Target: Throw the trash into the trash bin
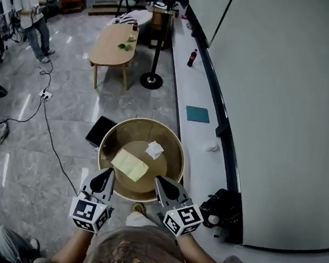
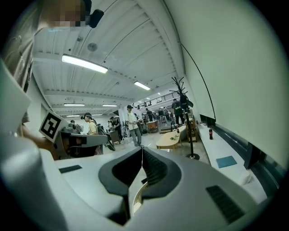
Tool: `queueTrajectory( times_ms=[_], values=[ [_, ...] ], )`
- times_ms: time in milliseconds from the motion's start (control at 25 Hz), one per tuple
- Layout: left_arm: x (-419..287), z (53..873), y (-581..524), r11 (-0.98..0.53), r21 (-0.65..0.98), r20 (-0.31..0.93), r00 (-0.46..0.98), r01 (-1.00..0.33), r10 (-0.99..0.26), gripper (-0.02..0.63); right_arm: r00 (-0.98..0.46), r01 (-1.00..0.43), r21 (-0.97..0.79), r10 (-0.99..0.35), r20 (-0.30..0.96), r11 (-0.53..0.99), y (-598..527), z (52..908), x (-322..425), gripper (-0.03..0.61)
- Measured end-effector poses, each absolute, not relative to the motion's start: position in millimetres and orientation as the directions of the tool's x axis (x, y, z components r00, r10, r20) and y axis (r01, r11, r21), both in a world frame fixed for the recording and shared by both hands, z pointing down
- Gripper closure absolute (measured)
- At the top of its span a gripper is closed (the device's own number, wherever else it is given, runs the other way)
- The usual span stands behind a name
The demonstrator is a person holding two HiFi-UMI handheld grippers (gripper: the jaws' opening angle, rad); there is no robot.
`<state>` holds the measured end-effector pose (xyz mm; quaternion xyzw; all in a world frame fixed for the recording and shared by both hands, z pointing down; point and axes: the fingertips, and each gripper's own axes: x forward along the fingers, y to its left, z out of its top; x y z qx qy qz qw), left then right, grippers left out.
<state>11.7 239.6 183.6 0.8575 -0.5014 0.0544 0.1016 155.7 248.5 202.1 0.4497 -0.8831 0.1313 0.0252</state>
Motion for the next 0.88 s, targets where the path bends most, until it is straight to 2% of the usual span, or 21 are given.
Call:
queueTrajectory(
  times_ms=[440, 880],
  values=[
    [5.7, 185.3, 172.1, -0.405, 0.122, 0.209, 0.422, -0.906, -0.882, 0.595, -0.670, -0.742, -0.202, -0.720, 0.180, 0.640, 171.3, 204.6, 148.0, 0.560],
    [-9.8, 190.4, 133.2, -0.460, 0.102, 0.217, 0.471, -0.882, -0.855, 0.595, -0.623, -0.780, -0.220, -0.759, 0.187, 0.586, 139.5, 214.8, 131.3, 0.560]
  ],
)
